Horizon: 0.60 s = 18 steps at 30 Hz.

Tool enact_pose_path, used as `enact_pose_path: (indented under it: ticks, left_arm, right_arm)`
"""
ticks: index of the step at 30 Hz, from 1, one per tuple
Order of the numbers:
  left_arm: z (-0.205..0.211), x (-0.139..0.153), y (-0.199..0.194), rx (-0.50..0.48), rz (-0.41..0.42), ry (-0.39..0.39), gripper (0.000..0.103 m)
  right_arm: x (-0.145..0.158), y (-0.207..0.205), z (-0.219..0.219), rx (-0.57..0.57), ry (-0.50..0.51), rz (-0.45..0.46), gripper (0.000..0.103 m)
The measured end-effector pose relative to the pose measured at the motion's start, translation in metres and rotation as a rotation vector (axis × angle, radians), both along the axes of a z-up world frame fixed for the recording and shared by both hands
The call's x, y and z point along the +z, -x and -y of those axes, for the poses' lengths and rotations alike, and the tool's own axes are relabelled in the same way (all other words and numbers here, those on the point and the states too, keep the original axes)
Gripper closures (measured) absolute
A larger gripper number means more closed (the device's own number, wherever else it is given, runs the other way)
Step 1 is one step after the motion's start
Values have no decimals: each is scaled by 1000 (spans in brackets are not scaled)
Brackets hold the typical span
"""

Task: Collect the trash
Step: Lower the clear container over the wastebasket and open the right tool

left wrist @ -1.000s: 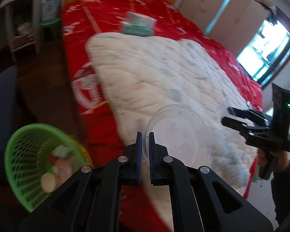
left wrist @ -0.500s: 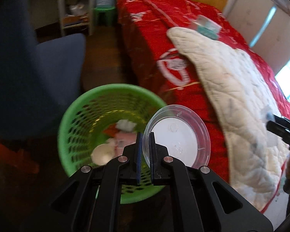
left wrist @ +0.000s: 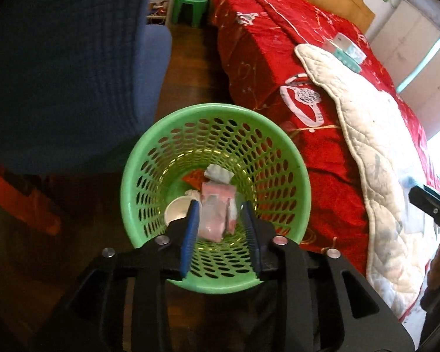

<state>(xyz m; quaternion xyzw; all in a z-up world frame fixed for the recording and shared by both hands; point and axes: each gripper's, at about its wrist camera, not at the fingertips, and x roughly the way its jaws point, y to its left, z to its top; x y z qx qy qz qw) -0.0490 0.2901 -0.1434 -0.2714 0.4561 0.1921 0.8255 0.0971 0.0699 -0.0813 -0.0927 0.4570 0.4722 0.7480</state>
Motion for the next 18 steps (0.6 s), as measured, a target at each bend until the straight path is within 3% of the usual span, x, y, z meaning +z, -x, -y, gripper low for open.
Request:
enact_pose_path:
  ticks: [5,18]
  left_arm:
    - [-8,6,20,44,18,-1,55]
    - [-15,22,44,77,42,-42,45]
  right_arm:
    - [-7,9,-22,29,-13,-33,45]
    - [-21,26,-74,57,-44,-91,44]
